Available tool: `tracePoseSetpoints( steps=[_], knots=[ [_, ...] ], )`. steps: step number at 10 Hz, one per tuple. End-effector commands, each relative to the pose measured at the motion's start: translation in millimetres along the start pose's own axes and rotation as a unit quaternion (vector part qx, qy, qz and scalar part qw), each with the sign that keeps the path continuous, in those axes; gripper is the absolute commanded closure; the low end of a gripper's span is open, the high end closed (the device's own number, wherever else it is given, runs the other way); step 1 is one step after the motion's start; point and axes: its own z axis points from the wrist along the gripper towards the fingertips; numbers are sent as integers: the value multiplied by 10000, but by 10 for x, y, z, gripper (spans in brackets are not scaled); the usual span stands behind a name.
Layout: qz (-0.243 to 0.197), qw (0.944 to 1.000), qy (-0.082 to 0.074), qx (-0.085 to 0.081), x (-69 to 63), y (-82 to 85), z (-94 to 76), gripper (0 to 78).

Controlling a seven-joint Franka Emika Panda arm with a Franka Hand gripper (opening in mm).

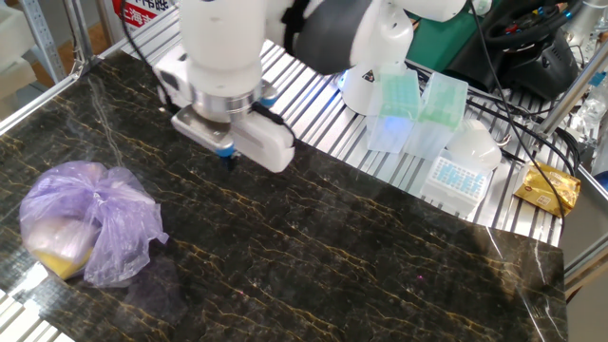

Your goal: Pick up a bag of things

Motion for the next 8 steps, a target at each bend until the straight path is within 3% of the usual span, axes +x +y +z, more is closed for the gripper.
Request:
tracePoseSetpoints(
  steps=[1, 2, 4, 8],
  knots=[
    [63, 9999, 21, -75, -22, -23, -7, 776],
    [133, 9998, 21, -172, -22, -23, -7, 776],
    [397, 9990, -30, -213, -22, -23, -7, 776],
    [914, 9957, -31, -142, -22, -23, -7, 776]
  ],
)
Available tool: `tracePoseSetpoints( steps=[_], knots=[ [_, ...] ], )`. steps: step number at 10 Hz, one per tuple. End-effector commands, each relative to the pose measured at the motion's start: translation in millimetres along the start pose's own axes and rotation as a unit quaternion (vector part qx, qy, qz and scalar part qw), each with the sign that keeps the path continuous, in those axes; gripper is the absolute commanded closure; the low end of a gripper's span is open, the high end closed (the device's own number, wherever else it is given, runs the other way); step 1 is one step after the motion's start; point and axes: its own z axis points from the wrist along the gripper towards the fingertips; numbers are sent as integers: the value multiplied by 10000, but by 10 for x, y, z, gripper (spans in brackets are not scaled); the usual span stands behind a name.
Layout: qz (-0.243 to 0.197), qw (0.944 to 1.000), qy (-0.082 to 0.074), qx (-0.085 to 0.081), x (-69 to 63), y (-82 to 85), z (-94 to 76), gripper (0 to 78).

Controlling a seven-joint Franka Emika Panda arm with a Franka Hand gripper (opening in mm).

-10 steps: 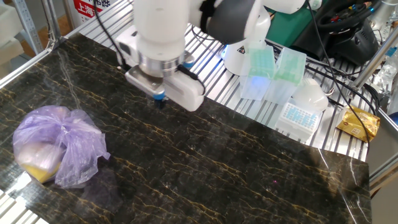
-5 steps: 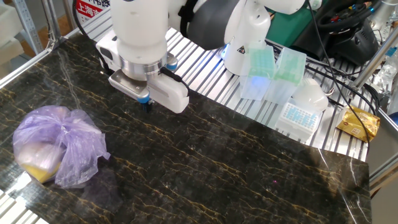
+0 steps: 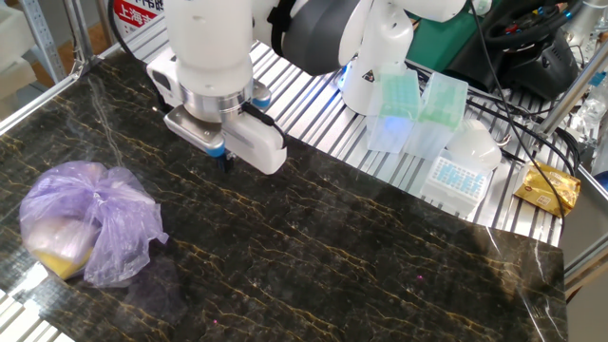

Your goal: Pick up a bag of things

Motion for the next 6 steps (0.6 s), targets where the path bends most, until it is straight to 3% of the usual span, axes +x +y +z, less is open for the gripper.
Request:
tracePoseSetpoints(
  steps=[1, 5, 6],
  knots=[
    [566, 9984, -34, 9, -8, -5, -23, 776],
    [653, 9978, -69, 17, -8, -5, -23, 776],
    [657, 9978, -70, 20, -70, 2, -38, 776]
  ],
)
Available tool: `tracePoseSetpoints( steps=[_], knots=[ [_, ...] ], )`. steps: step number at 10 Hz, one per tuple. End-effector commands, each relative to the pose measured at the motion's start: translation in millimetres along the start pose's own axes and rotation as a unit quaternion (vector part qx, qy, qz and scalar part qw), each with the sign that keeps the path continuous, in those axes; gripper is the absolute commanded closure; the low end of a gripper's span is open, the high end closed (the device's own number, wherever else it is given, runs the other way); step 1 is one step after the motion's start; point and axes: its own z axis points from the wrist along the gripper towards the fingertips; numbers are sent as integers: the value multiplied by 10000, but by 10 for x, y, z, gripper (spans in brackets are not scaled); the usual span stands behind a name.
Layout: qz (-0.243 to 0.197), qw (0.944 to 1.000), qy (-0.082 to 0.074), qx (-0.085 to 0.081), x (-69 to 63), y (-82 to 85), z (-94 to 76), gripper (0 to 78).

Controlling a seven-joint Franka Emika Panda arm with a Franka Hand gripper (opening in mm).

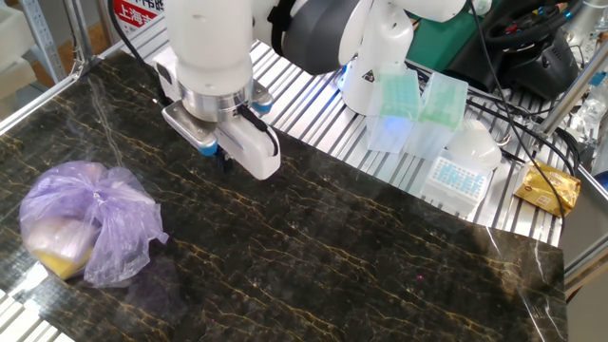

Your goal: Pick up a bag of things

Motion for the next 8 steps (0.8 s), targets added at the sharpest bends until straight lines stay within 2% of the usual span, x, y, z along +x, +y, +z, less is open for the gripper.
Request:
tracePoseSetpoints(
  steps=[1, 3, 5, 6, 7, 8],
  knots=[
    [14, 10000, -25, 34, -177, 33, -52, 776],
    [-34, 9999, -38, 89, -410, 0, -102, 776],
    [-152, 9998, -114, 61, -625, -184, -97, 776],
    [-252, 9996, -108, 60, -765, -335, -86, 776],
    [-267, 9996, -104, 63, -815, -376, -91, 776],
    [-263, 9995, -119, 107, -927, -447, -114, 776]
  ],
)
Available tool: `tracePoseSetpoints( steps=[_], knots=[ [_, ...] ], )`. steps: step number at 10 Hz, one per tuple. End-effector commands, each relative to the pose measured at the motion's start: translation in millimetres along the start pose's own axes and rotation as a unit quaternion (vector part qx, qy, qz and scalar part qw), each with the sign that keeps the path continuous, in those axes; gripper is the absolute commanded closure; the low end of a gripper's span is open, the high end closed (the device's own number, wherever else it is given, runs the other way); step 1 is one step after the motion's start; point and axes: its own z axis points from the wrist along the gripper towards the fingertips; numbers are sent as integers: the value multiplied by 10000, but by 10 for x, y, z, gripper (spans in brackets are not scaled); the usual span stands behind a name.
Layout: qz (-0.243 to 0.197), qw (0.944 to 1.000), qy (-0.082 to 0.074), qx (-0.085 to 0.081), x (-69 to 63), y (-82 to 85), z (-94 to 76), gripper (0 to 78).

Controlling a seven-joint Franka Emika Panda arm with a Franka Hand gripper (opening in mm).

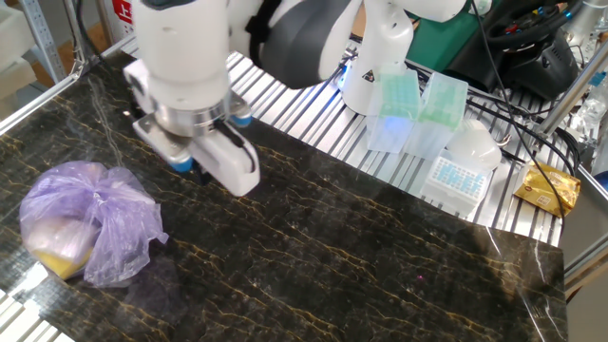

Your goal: Pick up a bag of things

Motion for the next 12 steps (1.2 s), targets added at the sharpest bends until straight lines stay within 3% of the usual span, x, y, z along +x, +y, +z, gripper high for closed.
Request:
tracePoseSetpoints(
  steps=[1, 9, 12],
  knots=[
    [-177, 9997, -146, 115, -509, -447, -34, 776],
    [-273, 9984, -389, 318, -823, -576, 30, 776],
    [-307, 9984, -380, 273, -895, -642, 54, 776]
  ],
)
